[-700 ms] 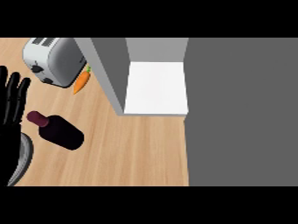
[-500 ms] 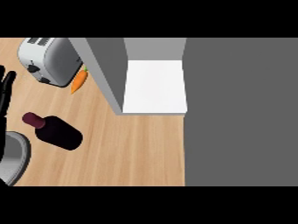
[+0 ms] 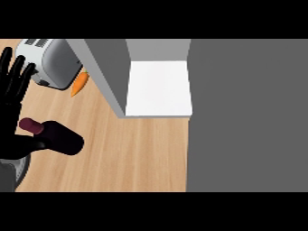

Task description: Pick up the wine, place it into the cabinet and close the cabinet

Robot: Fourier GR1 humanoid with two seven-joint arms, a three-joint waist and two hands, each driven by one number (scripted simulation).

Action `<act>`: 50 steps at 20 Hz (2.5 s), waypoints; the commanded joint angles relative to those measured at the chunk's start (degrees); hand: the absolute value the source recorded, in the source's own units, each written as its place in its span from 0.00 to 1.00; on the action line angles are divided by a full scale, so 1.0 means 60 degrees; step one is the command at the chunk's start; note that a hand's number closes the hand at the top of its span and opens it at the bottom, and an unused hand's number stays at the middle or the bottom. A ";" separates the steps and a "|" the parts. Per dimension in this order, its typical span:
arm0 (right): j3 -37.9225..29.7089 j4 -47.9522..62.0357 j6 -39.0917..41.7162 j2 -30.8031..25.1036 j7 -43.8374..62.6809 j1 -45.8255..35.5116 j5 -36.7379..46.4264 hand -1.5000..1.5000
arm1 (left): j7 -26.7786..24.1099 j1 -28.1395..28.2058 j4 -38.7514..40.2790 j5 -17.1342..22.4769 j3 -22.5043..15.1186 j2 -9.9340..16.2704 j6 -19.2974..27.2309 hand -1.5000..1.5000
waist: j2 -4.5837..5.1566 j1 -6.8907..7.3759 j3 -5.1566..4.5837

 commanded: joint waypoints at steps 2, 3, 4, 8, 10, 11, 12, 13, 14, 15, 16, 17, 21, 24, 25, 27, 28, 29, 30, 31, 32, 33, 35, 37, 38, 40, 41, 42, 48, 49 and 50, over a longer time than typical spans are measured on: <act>-0.0118 -0.0894 -0.0016 -0.0107 0.1379 -0.0154 -0.0694 0.00 | 0.0472 -0.0329 0.0227 0.0699 0.0362 0.0172 0.0025 0.00 | 0.0001 0.0066 0.0001; -0.0138 -0.0897 0.0409 -0.0088 0.0797 0.0527 -0.0687 0.00 | 0.0873 -0.0379 -0.0228 0.0420 -0.0167 -0.0172 0.0529 0.00 | -0.0005 0.0045 0.0005; -0.0523 -0.1365 0.0779 -0.0245 0.0624 0.1173 -0.1164 0.00 | 0.0944 -0.0462 -0.0090 0.0869 0.0319 0.0220 0.0223 0.00 | -0.0009 0.0023 0.0005; -0.0407 -0.0125 0.0641 0.0130 0.0628 0.0024 -0.0480 0.00 | 0.0521 -0.0292 0.0127 0.0310 -0.0228 -0.0178 0.0387 0.00 | 0.0004 0.0071 0.0004; -0.0075 -0.1500 0.0372 0.0255 0.1341 0.0498 -0.0476 0.00 | 0.0514 -0.0527 0.0111 -0.0031 -0.0438 -0.0389 0.0832 0.00 | 0.0000 0.0043 0.0003; -0.1436 -0.1067 0.0861 -0.0381 0.1515 0.0201 -0.1964 0.00 | 0.0870 -0.0010 -0.0680 0.0103 -0.0561 -0.0345 0.0703 0.00 | -0.0003 0.0066 0.0005; -0.0758 -0.1567 0.0111 -0.0171 0.2281 -0.0349 -0.1366 0.00 | 0.1155 -0.1204 0.0293 0.0466 -0.0060 0.0092 0.0783 0.00 | 0.0005 0.0053 0.0002; -0.0571 -0.1350 0.0407 -0.0006 0.1921 -0.0140 -0.0911 0.00 | 0.0550 -0.0035 -0.0081 0.0515 0.0020 -0.0002 0.0230 0.00 | 0.0001 0.0080 0.0002; -0.0578 -0.0757 0.0664 0.0189 0.1305 -0.0050 -0.0854 0.00 | 0.1126 0.0216 -0.1095 0.0245 -0.0597 -0.0399 0.0803 0.00 | -0.0003 0.0092 0.0005; -0.0798 -0.1146 0.0541 0.0107 0.1664 -0.0082 -0.1036 0.00 | 0.1071 -0.0756 -0.0272 -0.0146 -0.0656 -0.0365 0.1247 0.00 | 0.0002 0.0054 0.0005; -0.0400 -0.1381 0.0370 0.0307 0.1833 0.0012 -0.0607 0.00 | 0.0979 0.0063 -0.0919 -0.0277 -0.0897 -0.0558 0.1120 0.00 | -0.0002 0.0076 0.0004; -0.0545 -0.1194 0.0853 0.0304 0.1404 0.0233 -0.0810 0.00 | 0.1137 -0.0031 -0.0947 0.0146 -0.0436 -0.0214 0.0895 0.00 | -0.0002 0.0072 0.0004; -0.0666 -0.0945 0.0186 0.0292 0.2290 -0.1075 -0.1022 0.00 | 0.1072 0.0336 -0.0942 0.0070 -0.0585 -0.0352 0.0835 0.00 | 0.0004 0.0107 0.0002; -0.1176 -0.1397 0.0546 0.0086 0.2652 -0.0486 -0.1587 0.00 | 0.1039 -0.0104 -0.0548 0.0042 -0.0272 -0.0061 0.0829 0.00 | 0.0002 0.0066 0.0003; -0.1587 -0.1249 0.0733 -0.0123 0.2606 -0.0686 -0.1850 0.00 | 0.0872 0.0492 -0.0879 0.0037 -0.0495 -0.0289 0.0665 0.00 | 0.0001 0.0079 0.0003; -0.0147 -0.1236 0.0220 0.0740 0.2334 -0.0672 -0.0146 0.00 | 0.0851 0.0352 -0.0730 -0.0235 -0.0497 -0.0330 0.0927 0.00 | 0.0004 0.0083 0.0002; -0.1214 -0.1032 0.0425 0.0184 0.2581 -0.1091 -0.1318 0.00 | 0.1074 0.1186 -0.1577 0.0085 -0.0413 -0.0303 0.0680 0.00 | -0.0001 0.0109 0.0003; -0.0953 -0.1152 0.0305 0.0386 0.2475 -0.1097 -0.0967 0.00 | 0.0935 0.0819 -0.0993 -0.0200 -0.0352 -0.0286 0.0875 0.00 | 0.0003 0.0091 0.0003; -0.0844 -0.2126 0.0263 0.0283 0.3106 -0.0568 -0.1142 0.00 | 0.1132 0.0799 -0.1005 -0.0032 -0.0151 -0.0043 0.0735 0.00 | -0.0004 0.0070 0.0002; -0.1507 -0.1637 0.0705 0.0045 0.2800 -0.0420 -0.1866 0.00 | 0.1142 0.1410 -0.1530 0.0079 -0.0037 -0.0068 0.0645 0.00 | -0.0007 0.0086 0.0004; -0.1057 -0.1240 0.0781 0.0363 0.2259 -0.0552 -0.1247 0.00 | 0.0994 0.0856 -0.0822 0.0471 0.0643 0.0407 0.0350 0.00 | 0.0002 0.0084 0.0003; -0.1196 -0.1542 0.0838 0.0345 0.2432 -0.0165 -0.1273 0.00 | 0.1414 0.1077 -0.1200 0.0400 0.0412 0.0253 0.0576 0.00 | -0.0003 0.0075 0.0004; -0.1254 -0.1426 0.0764 0.0260 0.2671 -0.0586 -0.1350 0.00 | 0.0585 0.1513 -0.1172 -0.0454 -0.0168 -0.0289 0.0636 0.00 | -0.0001 0.0081 0.0003; -0.0789 -0.1331 0.0634 0.0564 0.2607 -0.0690 -0.0790 0.00 | 0.0778 0.0530 -0.0201 -0.0257 0.0094 -0.0063 0.0828 0.00 | 0.0006 0.0065 0.0003; -0.1490 -0.2040 0.1091 0.0254 0.2548 0.0140 -0.1716 0.00 | 0.0533 0.1194 -0.0267 -0.0021 0.0459 0.0159 0.0293 0.00 | -0.0004 0.0042 0.0003; -0.1195 -0.1517 0.0229 0.0313 0.3262 -0.1263 -0.1291 0.00 | -0.0040 0.1230 0.0441 0.0395 0.1008 0.0446 -0.0349 0.00 | 0.0007 0.0094 -0.0002; -0.1283 -0.1302 0.0854 0.0412 0.2501 -0.0638 -0.1193 0.00 | 0.0498 0.1498 -0.0370 0.0148 0.0834 0.0327 0.0098 0.00 | -0.0001 0.0089 0.0004; -0.1331 -0.1503 0.0757 0.0348 0.2679 -0.0671 -0.1224 0.00 | -0.0340 0.2521 -0.0589 0.0090 0.0613 -0.0031 -0.0573 0.00 | -0.0005 0.0111 0.0002; -0.1408 -0.1014 0.0765 0.0416 0.2675 -0.1058 -0.1144 0.00 | -0.0594 0.1188 0.1479 -0.0089 0.1088 0.0514 -0.0656 0.00 | 0.0010 0.0066 0.0002; -0.0812 -0.0845 0.0758 0.0884 0.2136 -0.0905 -0.0396 0.00 | -0.0677 0.1655 0.1198 0.0035 0.1204 0.0503 -0.0887 0.00 | 0.0006 0.0089 0.0002; -0.0797 -0.1112 0.0590 0.0668 0.2723 -0.1197 -0.0637 0.00 | -0.1396 0.1439 0.2358 -0.0407 0.1022 0.0324 -0.0982 0.00 | 0.0017 0.0063 -0.0002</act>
